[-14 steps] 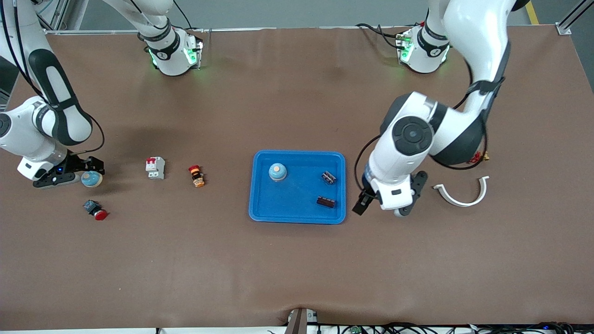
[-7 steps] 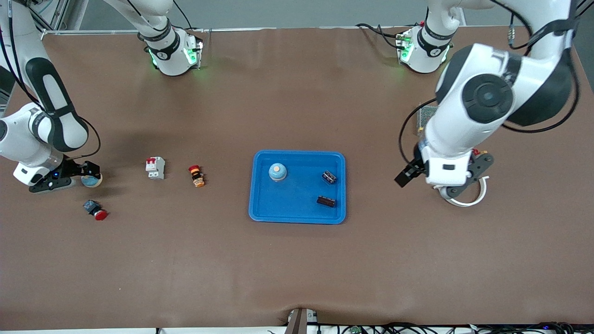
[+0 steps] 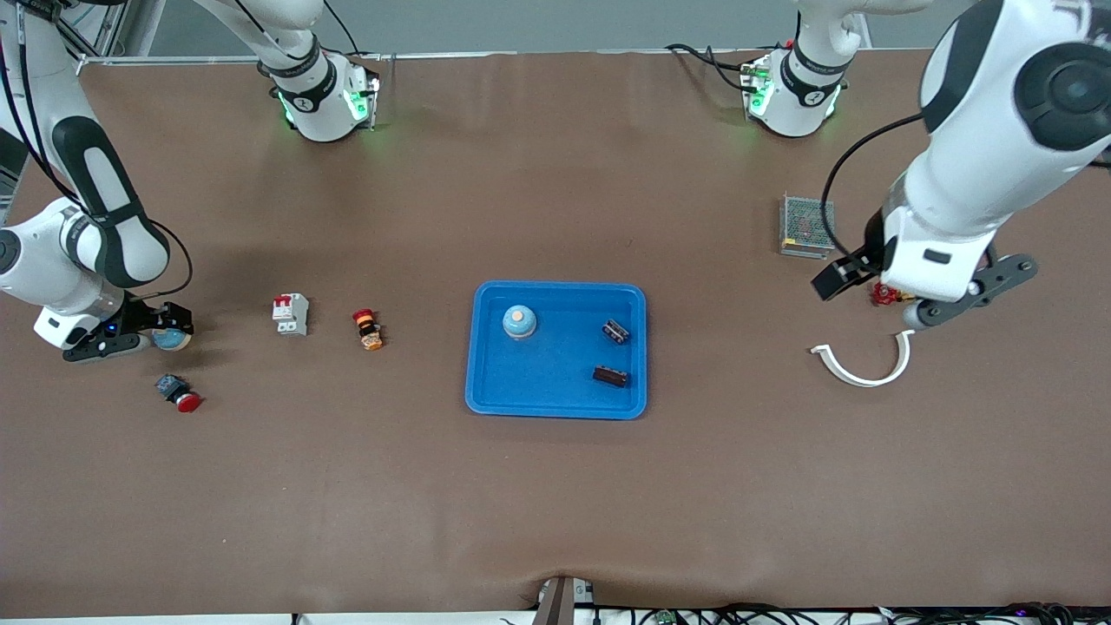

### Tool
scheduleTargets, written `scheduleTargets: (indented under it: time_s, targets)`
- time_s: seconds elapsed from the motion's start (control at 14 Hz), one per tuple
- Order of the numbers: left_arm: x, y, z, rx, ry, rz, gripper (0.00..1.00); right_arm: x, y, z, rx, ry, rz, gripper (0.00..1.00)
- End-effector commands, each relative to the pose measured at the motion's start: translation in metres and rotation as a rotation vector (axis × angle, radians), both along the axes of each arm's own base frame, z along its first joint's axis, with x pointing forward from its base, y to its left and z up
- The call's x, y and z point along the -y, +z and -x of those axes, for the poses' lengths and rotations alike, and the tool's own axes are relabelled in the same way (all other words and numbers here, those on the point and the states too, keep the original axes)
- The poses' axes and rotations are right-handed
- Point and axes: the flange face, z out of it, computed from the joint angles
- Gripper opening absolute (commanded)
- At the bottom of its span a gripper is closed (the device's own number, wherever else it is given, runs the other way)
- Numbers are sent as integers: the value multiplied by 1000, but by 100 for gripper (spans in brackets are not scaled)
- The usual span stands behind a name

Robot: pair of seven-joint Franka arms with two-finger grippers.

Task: Place electrolytic capacitor and blue bell in tray
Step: 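Return the left arm to rest while the right gripper lifts the second bell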

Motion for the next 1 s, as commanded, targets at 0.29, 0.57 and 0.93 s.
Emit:
scheduleTargets:
  time_s: [0.29, 0.57, 0.93]
  targets:
    - [-36, 54, 33, 1, -192, -3, 100, 7, -6, 0, 6, 68, -14, 24]
    - [-50, 62, 40, -33, -343, 4, 100, 3, -4, -2, 3, 69, -17, 0]
    - [-89, 70, 40, -27, -423, 94, 100, -14, 48, -34, -90, 25, -97, 0]
